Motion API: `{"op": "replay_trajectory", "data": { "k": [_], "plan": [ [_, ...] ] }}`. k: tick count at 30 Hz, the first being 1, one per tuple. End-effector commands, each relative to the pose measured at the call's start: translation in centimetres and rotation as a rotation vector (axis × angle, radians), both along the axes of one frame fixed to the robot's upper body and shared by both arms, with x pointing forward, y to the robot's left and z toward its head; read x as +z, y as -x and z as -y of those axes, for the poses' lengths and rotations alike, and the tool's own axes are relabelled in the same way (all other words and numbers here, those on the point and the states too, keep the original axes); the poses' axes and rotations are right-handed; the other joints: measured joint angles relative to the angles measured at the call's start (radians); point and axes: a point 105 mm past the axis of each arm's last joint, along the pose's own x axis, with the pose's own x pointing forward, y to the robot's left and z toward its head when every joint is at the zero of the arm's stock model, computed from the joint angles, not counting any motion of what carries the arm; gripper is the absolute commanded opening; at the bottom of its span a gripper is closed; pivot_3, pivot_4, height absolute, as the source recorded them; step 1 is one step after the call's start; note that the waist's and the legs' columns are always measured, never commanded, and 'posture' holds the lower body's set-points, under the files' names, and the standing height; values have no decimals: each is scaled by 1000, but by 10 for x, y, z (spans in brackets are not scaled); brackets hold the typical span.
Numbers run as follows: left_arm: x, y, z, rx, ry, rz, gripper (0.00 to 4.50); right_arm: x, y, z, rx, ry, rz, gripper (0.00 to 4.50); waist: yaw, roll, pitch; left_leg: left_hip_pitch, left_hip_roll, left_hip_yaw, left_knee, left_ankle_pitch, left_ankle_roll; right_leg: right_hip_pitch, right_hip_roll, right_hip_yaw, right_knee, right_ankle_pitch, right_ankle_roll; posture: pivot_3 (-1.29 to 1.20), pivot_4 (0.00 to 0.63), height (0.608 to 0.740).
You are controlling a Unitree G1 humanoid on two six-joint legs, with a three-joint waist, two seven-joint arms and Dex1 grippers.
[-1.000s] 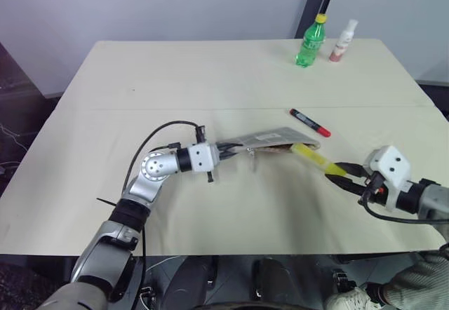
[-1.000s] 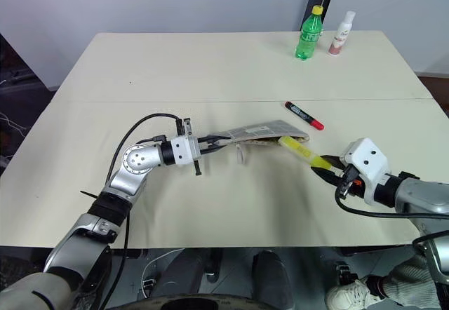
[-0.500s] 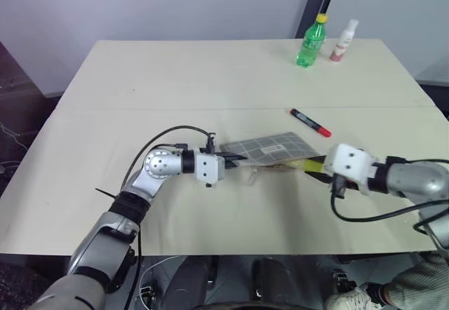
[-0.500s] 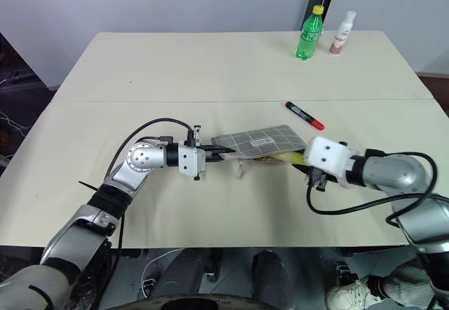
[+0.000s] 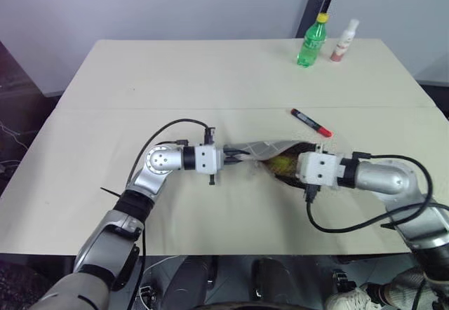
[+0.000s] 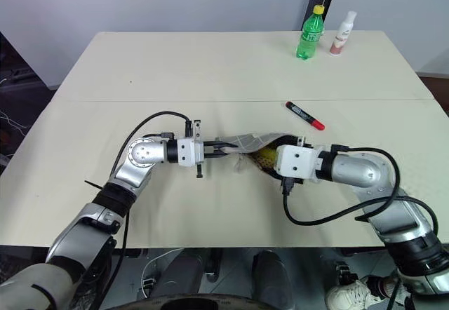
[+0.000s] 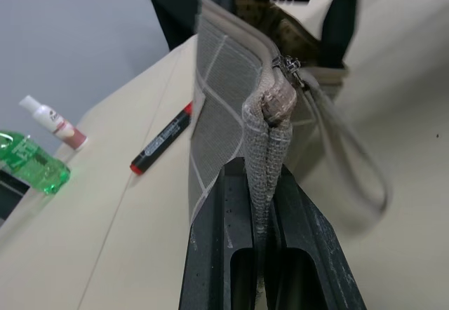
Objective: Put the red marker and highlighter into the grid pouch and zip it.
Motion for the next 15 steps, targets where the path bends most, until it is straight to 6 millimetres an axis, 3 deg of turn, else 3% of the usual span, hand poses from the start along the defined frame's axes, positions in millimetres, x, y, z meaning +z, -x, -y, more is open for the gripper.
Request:
{"op": "replay_trajectory", "data": {
  "k": [1, 4, 7, 9, 11, 15],
  "plan": [
    [9, -3, -16, 61, 43, 26, 0, 43, 24, -1, 0, -263, -42, 4475, 0, 0, 0, 0, 0, 0, 0, 0, 0, 0, 0, 0, 0, 0, 0, 0, 150, 740],
    [7, -4, -25, 90, 38, 24, 0, 68, 30, 5, -37, -496, -104, 4475, -3, 0, 0, 0, 1, 0, -1, 0, 0, 0, 0, 1, 1, 0, 0, 0, 150, 740],
    [6, -4, -34, 122, 36, 24, 0, 79, 6, 29, -169, -569, -46, 4475, -3, 0, 0, 3, 1, 0, 0, 0, 0, 2, 1, 1, 1, -1, -4, 0, 150, 740],
    [4, -4, -38, 145, 35, 23, 0, 65, -31, 58, -380, -535, 4, 4475, -3, 0, 0, 3, 1, 0, 0, 0, 0, 3, 0, 1, 1, -1, -5, 0, 150, 740],
    [3, -4, -40, 157, 31, 24, 0, 47, -55, 74, -508, -496, 3, 4475, -1, 0, 0, 3, 1, 1, 0, 0, 0, 2, 0, 1, 0, -1, -5, 0, 150, 740],
    [4, -3, -42, 173, 32, 31, 0, 7, -94, 87, -633, -492, -66, 4475, -3, 0, 0, 2, 0, 1, -2, 0, 0, -1, 0, 1, 0, 0, -5, 0, 150, 740]
  ]
}}
